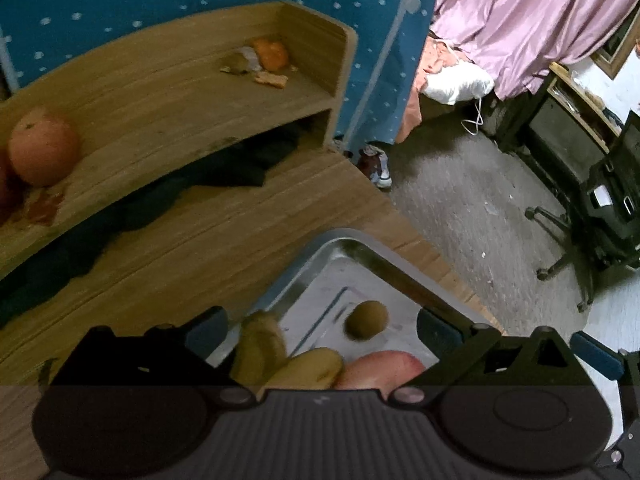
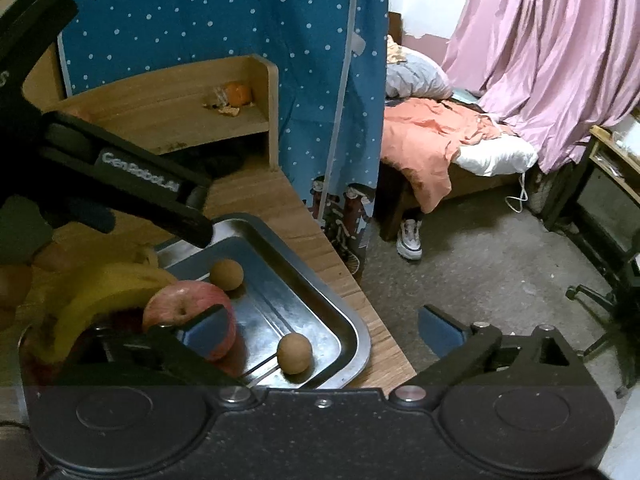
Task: Organize fruits
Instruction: 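Open the right tool to drop its brown fruit while the left tool releases its own, then withdraw both open tools from the tray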
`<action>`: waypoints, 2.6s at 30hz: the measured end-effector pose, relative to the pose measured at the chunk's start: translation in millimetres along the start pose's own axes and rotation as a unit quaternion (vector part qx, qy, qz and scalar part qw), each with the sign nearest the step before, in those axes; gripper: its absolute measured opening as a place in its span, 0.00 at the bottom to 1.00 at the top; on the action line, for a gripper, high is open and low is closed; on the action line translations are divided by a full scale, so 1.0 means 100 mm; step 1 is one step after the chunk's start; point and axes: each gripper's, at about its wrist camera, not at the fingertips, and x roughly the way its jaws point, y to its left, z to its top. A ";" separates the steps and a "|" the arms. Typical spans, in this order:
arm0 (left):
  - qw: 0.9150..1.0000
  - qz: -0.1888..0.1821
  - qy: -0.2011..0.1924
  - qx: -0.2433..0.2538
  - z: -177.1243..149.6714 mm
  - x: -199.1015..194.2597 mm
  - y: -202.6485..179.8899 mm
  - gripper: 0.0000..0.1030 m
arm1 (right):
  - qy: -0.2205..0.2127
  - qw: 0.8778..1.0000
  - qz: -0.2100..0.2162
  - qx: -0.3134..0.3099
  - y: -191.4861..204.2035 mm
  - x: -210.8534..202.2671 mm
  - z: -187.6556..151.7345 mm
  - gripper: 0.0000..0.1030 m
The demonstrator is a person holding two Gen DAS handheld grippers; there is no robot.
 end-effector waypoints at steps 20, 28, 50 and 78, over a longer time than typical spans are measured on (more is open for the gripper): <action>0.998 0.020 -0.049 -0.019 -0.44 -0.91 0.71 1.00 | -0.011 0.998 -0.035 0.050 0.69 -0.71 -0.12 0.99; 0.998 0.013 -0.069 0.003 -0.68 -1.25 0.87 1.00 | -0.038 0.996 -0.049 0.056 1.01 -1.14 -0.30 0.99; 0.994 0.017 -0.111 -0.005 -1.30 -1.83 1.16 1.00 | -0.102 0.991 -0.068 0.056 1.45 -1.88 -0.75 0.99; 0.983 0.121 -0.135 -0.011 -2.10 -2.46 1.03 1.00 | -0.125 0.990 -0.010 0.069 1.34 -2.45 -1.23 0.99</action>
